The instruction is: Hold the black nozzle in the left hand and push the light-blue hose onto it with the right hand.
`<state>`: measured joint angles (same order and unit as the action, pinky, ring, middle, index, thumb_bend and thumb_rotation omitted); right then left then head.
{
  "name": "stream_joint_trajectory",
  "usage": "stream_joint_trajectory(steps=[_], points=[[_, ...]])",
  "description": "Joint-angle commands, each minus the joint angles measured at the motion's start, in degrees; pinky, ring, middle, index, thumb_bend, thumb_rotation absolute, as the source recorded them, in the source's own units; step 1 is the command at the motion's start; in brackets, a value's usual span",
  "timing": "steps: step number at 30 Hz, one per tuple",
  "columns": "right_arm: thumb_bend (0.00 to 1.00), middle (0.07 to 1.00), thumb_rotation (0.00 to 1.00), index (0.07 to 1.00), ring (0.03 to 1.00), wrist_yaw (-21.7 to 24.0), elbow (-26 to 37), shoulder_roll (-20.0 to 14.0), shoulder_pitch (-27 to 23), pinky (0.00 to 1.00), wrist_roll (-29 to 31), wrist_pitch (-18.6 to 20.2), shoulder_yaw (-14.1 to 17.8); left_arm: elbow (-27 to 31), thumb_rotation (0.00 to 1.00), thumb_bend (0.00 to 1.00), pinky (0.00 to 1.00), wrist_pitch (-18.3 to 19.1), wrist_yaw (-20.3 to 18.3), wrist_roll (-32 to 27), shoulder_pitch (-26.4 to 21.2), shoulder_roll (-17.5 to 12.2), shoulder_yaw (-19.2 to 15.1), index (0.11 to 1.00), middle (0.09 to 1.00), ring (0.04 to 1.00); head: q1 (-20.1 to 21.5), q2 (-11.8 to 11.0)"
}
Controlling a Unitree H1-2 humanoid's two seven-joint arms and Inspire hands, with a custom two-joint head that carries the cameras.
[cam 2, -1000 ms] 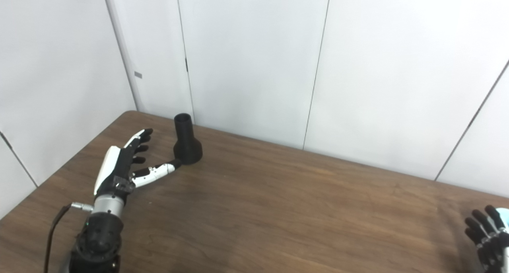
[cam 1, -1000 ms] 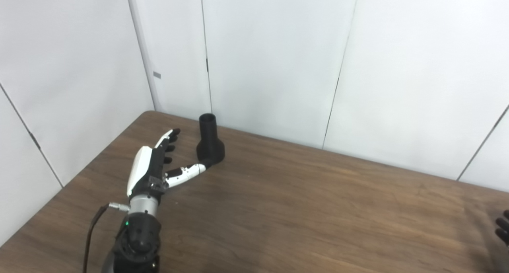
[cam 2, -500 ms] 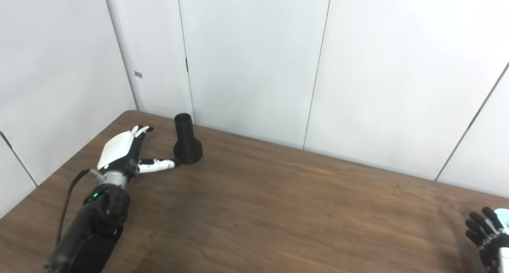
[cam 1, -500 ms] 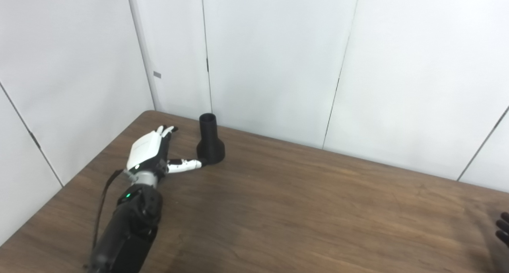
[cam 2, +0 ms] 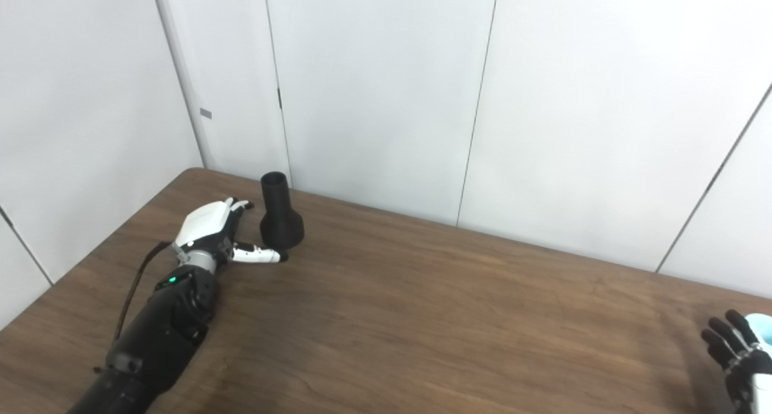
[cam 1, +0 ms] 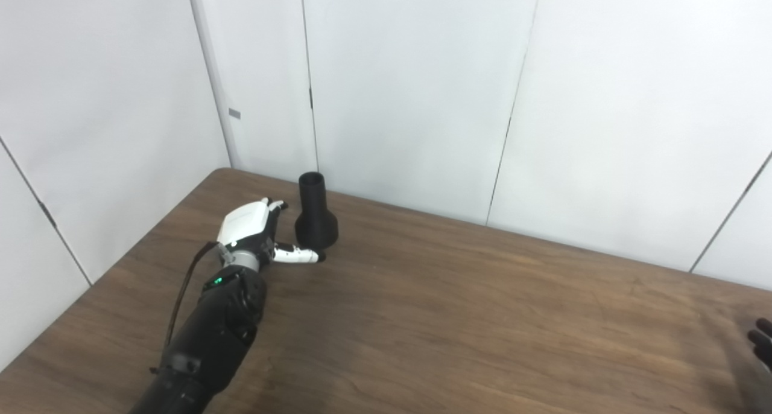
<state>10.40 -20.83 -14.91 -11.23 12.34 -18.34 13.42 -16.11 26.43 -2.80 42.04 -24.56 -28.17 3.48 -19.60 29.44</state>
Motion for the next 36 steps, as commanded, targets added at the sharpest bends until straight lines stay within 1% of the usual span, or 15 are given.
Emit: stream_joint_trajectory(steps=[1, 2, 6, 10, 14, 16, 18, 20, 24, 29, 31, 36], points=[[0.65, 0.854, 0.94, 0.874, 0.848, -0.4, -6.0, 4.9, 6.4, 0.92, 0.0, 0.0, -1.9, -0.3, 0.51, 1.00, 0.88, -1.8, 0.9, -0.7, -3.5, -1.7, 0.3, 0.898, 1.000, 1.000, -0.1, 0.0], [0.66, 0.852, 0.94, 0.873, 0.848, -0.5, -5.9, 4.9, 6.5, 0.93, -0.1, 0.1, -1.9, -0.7, 0.51, 1.00, 0.86, -2.2, 0.8, -1.4, -3.7, -1.7, 0.5, 0.895, 1.000, 1.000, -0.2, 0.0], [0.64, 0.850, 0.96, 0.875, 0.848, -0.8, -6.4, 4.9, 6.4, 0.93, -0.8, -0.5, -2.1, -2.3, 0.50, 1.00, 0.86, -2.9, 1.1, -2.6, -4.6, -1.4, 1.4, 0.893, 1.000, 1.000, 0.1, 0.0], [0.63, 0.844, 0.94, 0.872, 0.839, 0.2, -6.4, 5.0, 6.5, 0.94, 0.3, -0.7, -2.1, -3.9, 0.48, 1.00, 0.84, -2.6, 0.4, -3.1, -5.8, -1.4, 2.5, 0.878, 1.000, 1.000, 0.0, -0.1], [0.63, 0.847, 0.95, 0.882, 0.836, -0.5, -5.7, 5.2, 6.8, 0.94, -0.6, -0.5, -2.2, -5.8, 0.49, 1.00, 0.82, -1.8, 0.3, -3.3, -7.3, -0.9, 3.4, 0.878, 1.000, 1.000, 0.4, -0.3], [0.62, 0.848, 0.96, 0.883, 0.839, -0.6, -5.7, 5.3, 6.8, 0.95, -0.5, -0.5, -2.2, -7.1, 0.49, 1.00, 0.82, -2.0, 0.7, -3.3, -8.0, -0.7, 3.9, 0.875, 1.000, 0.999, 0.8, -0.8], [0.62, 0.848, 0.94, 0.879, 0.844, -0.1, -6.1, 5.3, 6.8, 0.95, 0.1, -0.8, -2.1, -8.6, 0.49, 1.00, 0.81, -2.1, 1.3, -2.8, -8.6, -0.7, 4.6, 0.865, 0.999, 0.985, 1.2, -1.1], [0.63, 0.844, 0.92, 0.874, 0.837, -0.3, -6.1, 5.4, 6.9, 0.93, -0.1, -0.8, -2.0, -9.7, 0.49, 1.00, 0.81, -2.0, 1.8, -3.1, -9.1, -0.4, 4.9, 0.846, 0.996, 0.979, 1.3, -1.1], [0.66, 0.848, 0.89, 0.875, 0.847, -0.6, -5.9, 5.4, 7.0, 0.92, 0.0, -0.1, -2.0, -10.5, 0.48, 1.00, 0.84, -1.7, 2.4, -4.2, -9.5, 0.1, 4.8, 0.810, 0.999, 0.998, 1.2, -1.0], [0.64, 0.845, 0.91, 0.872, 0.846, -0.8, -5.4, 5.5, 7.3, 0.92, -0.1, 0.0, -2.0, -12.2, 0.44, 0.99, 0.84, -2.0, 4.3, -3.9, -9.9, 0.6, 5.1, 0.777, 1.000, 1.000, 1.2, -1.0], [0.65, 0.852, 0.90, 0.874, 0.855, -0.4, -5.2, 5.4, 7.5, 0.93, 0.5, 0.4, -2.1, -12.4, 0.44, 0.96, 0.82, -1.9, 4.6, -3.6, -9.9, 0.5, 5.6, 0.765, 0.990, 0.991, 1.2, -1.0], [0.65, 0.848, 0.90, 0.870, 0.849, 0.0, -6.3, 5.5, 7.1, 0.92, 0.7, -0.5, -2.0, -12.2, 0.45, 0.94, 0.81, -0.6, 3.0, -2.9, -9.7, -0.2, 7.2, 0.762, 0.981, 0.988, 1.1, -1.0]])
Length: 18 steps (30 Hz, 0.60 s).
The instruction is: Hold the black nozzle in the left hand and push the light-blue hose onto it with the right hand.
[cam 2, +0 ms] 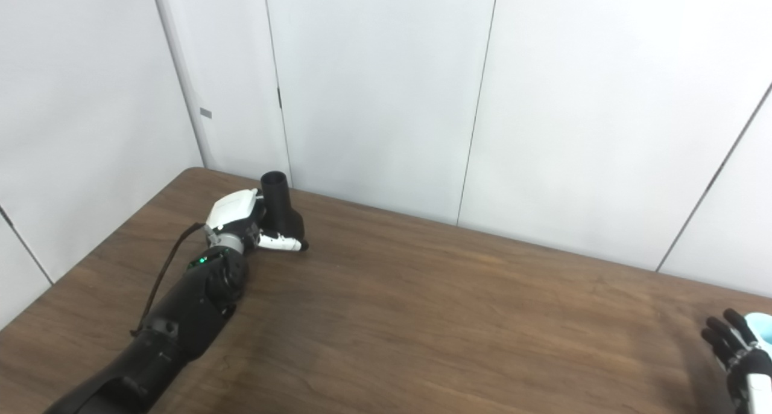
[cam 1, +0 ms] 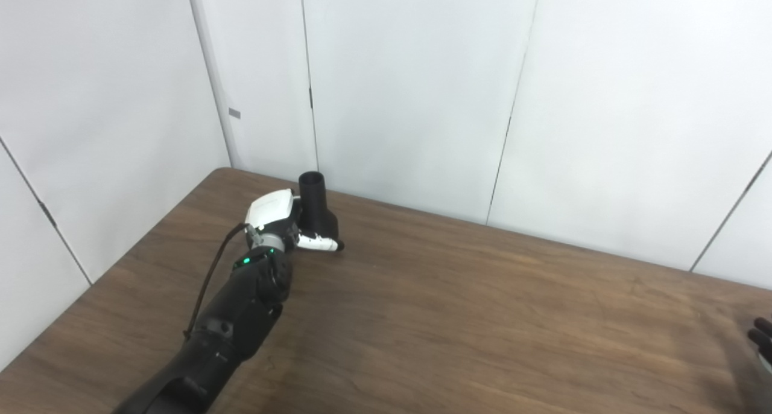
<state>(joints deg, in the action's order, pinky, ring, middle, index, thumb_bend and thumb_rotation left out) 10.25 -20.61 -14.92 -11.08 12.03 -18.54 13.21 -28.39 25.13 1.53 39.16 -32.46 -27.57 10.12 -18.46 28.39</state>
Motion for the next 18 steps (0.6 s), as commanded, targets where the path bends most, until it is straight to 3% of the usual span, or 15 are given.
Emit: stream_joint_trajectory(steps=[1, 10, 18], points=[[0.66, 0.846, 0.89, 0.868, 0.844, 0.2, -6.4, 5.6, 6.9, 0.92, 1.1, -0.3, -1.8, 0.1, 0.44, 0.94, 0.80, 0.9, -1.8, 0.2, -1.8, -1.0, 0.9, 0.763, 0.978, 0.986, 0.0, 0.1], [0.65, 0.851, 0.89, 0.875, 0.841, -0.1, -6.0, 5.8, 7.1, 0.91, 0.9, -0.4, -1.8, -0.5, 0.45, 0.93, 0.75, 1.5, -2.2, 1.2, -1.6, -2.3, 3.1, 0.776, 0.955, 0.949, 0.0, 0.1], [0.66, 0.855, 0.89, 0.880, 0.851, 0.3, -5.7, 5.7, 7.2, 0.92, 1.0, 0.0, -2.0, -1.7, 0.45, 0.92, 0.68, 1.5, -1.5, 1.6, -1.6, -2.6, 3.1, 0.763, 0.921, 0.910, 0.0, 0.4]])
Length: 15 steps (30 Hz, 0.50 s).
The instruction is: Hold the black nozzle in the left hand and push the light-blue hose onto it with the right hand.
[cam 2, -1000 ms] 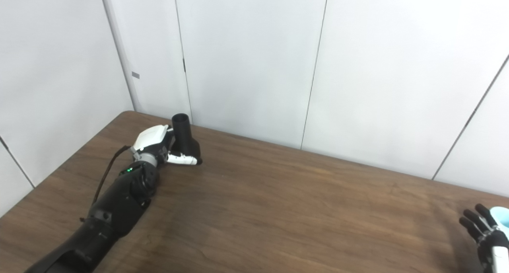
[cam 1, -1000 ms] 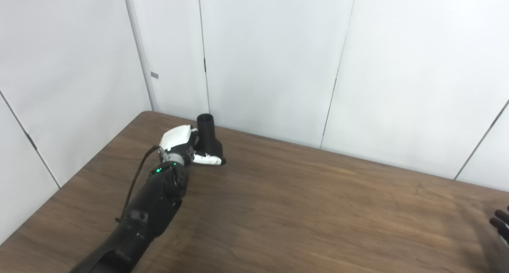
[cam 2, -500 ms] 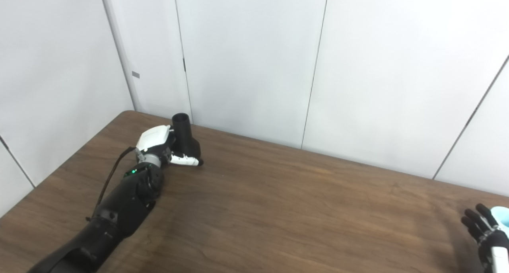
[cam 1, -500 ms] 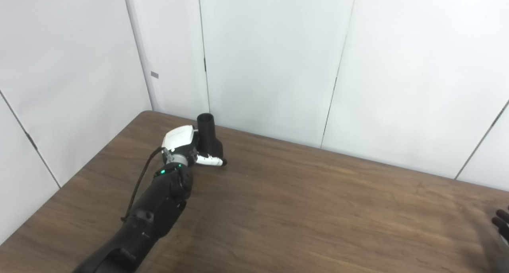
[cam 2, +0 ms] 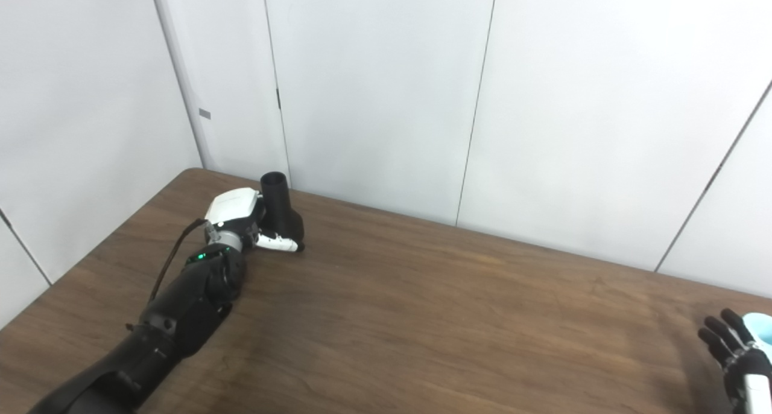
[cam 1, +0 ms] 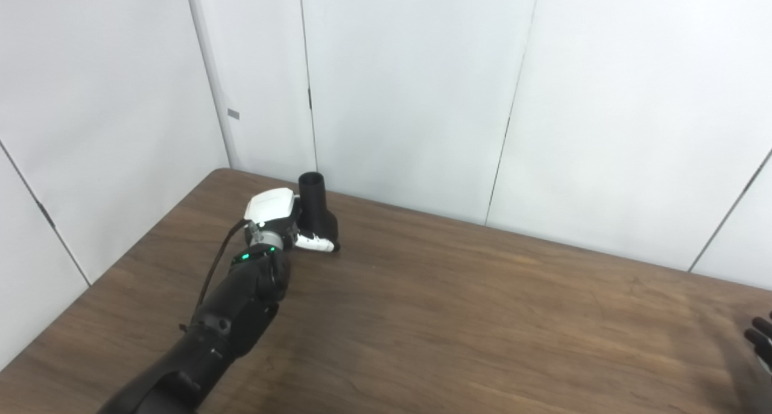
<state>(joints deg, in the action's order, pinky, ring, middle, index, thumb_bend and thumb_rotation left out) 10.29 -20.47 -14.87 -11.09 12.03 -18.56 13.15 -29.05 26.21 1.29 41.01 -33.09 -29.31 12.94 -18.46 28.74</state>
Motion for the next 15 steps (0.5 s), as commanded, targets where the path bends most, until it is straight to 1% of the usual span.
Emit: stream_joint_trajectory(steps=[1, 4, 8, 10, 11, 13, 15], points=[[0.66, 0.853, 0.89, 0.879, 0.850, 0.4, -6.0, 5.6, 7.1, 0.92, 1.2, -0.2, -1.9, -1.3, 0.45, 0.92, 0.67, 0.5, -1.1, 0.2, -1.0, -0.9, 0.4, 0.760, 0.910, 0.898, 0.0, 0.0], [0.66, 0.850, 0.89, 0.877, 0.852, 0.6, -5.5, 5.6, 7.3, 0.92, 1.3, 0.4, -2.0, -2.2, 0.47, 0.92, 0.64, 0.6, -1.2, 1.2, -1.1, -0.9, 0.5, 0.760, 0.887, 0.873, 0.0, 0.2], [0.67, 0.858, 0.90, 0.881, 0.858, 0.3, -5.3, 5.6, 7.5, 0.91, 0.7, 0.4, -2.1, -2.9, 0.47, 0.92, 0.61, 0.0, -0.2, 0.3, -1.0, -0.5, -0.2, 0.753, 0.866, 0.850, 0.2, 0.6], [0.68, 0.858, 0.89, 0.876, 0.858, 0.0, -5.0, 5.7, 7.5, 0.91, 0.6, 0.9, -2.0, -2.6, 0.44, 0.91, 0.64, -0.7, 0.1, -0.8, -0.7, -0.4, -1.0, 0.740, 0.898, 0.889, 0.2, 0.6], [0.68, 0.858, 0.89, 0.876, 0.858, 0.0, -5.0, 5.7, 7.5, 0.91, 0.5, 0.8, -2.1, -2.5, 0.43, 0.91, 0.65, -1.0, 0.3, -1.1, -0.5, -0.3, -1.2, 0.738, 0.904, 0.896, 0.2, 0.6], [0.67, 0.859, 0.90, 0.878, 0.853, 0.5, -5.2, 5.6, 7.5, 0.90, 0.6, 0.2, -2.3, -1.7, 0.39, 0.90, 0.70, -1.2, 0.2, -1.8, -0.2, 0.0, -1.6, 0.720, 0.927, 0.923, 0.2, 0.8], [0.66, 0.860, 0.90, 0.879, 0.851, 0.7, -5.2, 5.7, 7.5, 0.90, 0.8, 0.0, -2.2, -0.8, 0.35, 0.88, 0.70, -1.2, 0.1, -1.9, 0.1, 0.1, -1.7, 0.689, 0.918, 0.917, 0.3, 1.0]])
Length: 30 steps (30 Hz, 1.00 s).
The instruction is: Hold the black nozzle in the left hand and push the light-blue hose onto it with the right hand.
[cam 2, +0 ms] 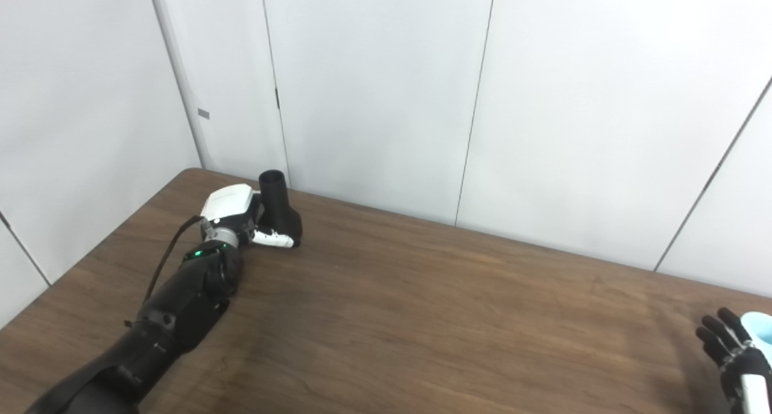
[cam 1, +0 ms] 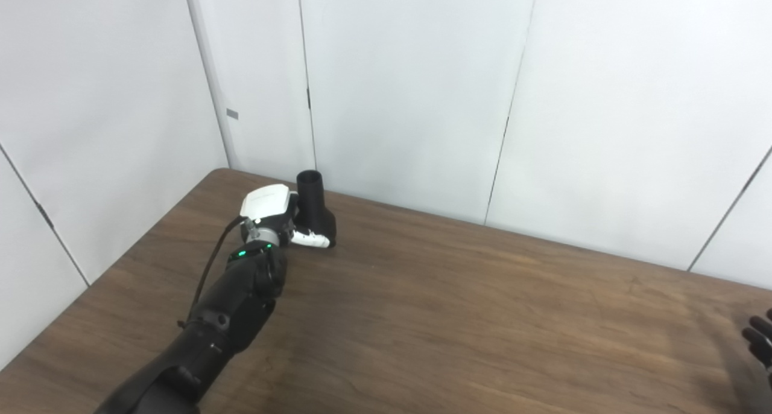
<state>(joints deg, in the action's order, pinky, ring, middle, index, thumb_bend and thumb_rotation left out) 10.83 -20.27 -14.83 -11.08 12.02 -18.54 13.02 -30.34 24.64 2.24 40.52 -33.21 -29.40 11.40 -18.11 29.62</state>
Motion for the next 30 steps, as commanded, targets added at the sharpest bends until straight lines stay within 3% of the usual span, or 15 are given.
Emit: stream_joint_trajectory(steps=[1, 5, 7, 9, 16, 22, 25, 30], points=[[0.66, 0.858, 0.89, 0.875, 0.847, 0.2, -5.3, 5.7, 7.5, 0.90, 0.9, 0.0, -2.1, 0.7, 0.33, 0.87, 0.71, 0.3, -0.8, -1.3, 0.3, 0.1, 0.0, 0.665, 0.906, 0.915, 0.0, 0.1], [0.66, 0.862, 0.90, 0.877, 0.850, -0.2, -5.1, 5.7, 7.8, 0.89, 0.1, -0.5, -2.2, -0.8, 0.23, 0.80, 0.70, 1.2, -2.7, -0.3, -0.8, -0.1, 1.8, 0.594, 0.873, 0.892, 0.1, 0.5], [0.66, 0.859, 0.91, 0.876, 0.846, -0.6, -4.6, 5.7, 7.9, 0.89, -0.2, -0.3, -2.2, -0.6, 0.10, 0.58, 0.68, 1.2, -3.1, -0.5, -0.7, 0.0, 1.9, 0.512, 0.849, 0.876, 0.1, 0.5], [0.67, 0.862, 0.91, 0.876, 0.853, -0.5, -4.2, 5.7, 8.1, 0.89, -0.1, 0.1, -2.2, -1.0, 0.07, 0.54, 0.66, 0.0, -2.7, -1.3, -0.4, -0.1, 1.6, 0.494, 0.835, 0.866, 0.2, 0.7], [0.65, 0.867, 0.91, 0.879, 0.897, -0.5, -3.2, 5.3, 8.5, 0.89, -0.2, 0.3, -2.2, -0.2, 0.07, 0.52, 0.66, -0.9, -2.3, -1.4, 0.5, -0.3, 1.4, 0.488, 0.811, 0.868, -0.3, 1.3], [0.63, 0.858, 0.91, 0.870, 0.910, -0.9, -2.4, 5.3, 8.7, 0.90, -0.4, 1.1, -2.2, 0.1, 0.06, 0.52, 0.67, -2.2, 1.2, -3.4, 1.6, 0.7, -1.3, 0.485, 0.804, 0.864, -0.2, 1.6], [0.65, 0.862, 0.91, 0.873, 0.915, -1.1, -2.1, 5.3, 8.9, 0.90, -0.2, 1.6, -2.3, 1.2, 0.06, 0.52, 0.72, -3.5, 3.1, -3.6, 2.7, 0.7, -2.0, 0.485, 0.789, 0.859, -0.3, 1.8], [0.66, 0.866, 0.90, 0.873, 0.919, -1.0, -0.6, 5.5, 9.1, 0.90, 0.4, 3.2, -2.5, 4.9, 0.06, 0.52, 0.80, -4.0, 3.1, -3.2, 3.7, 0.1, -2.1, 0.485, 0.795, 0.877, 0.6, 2.7]])
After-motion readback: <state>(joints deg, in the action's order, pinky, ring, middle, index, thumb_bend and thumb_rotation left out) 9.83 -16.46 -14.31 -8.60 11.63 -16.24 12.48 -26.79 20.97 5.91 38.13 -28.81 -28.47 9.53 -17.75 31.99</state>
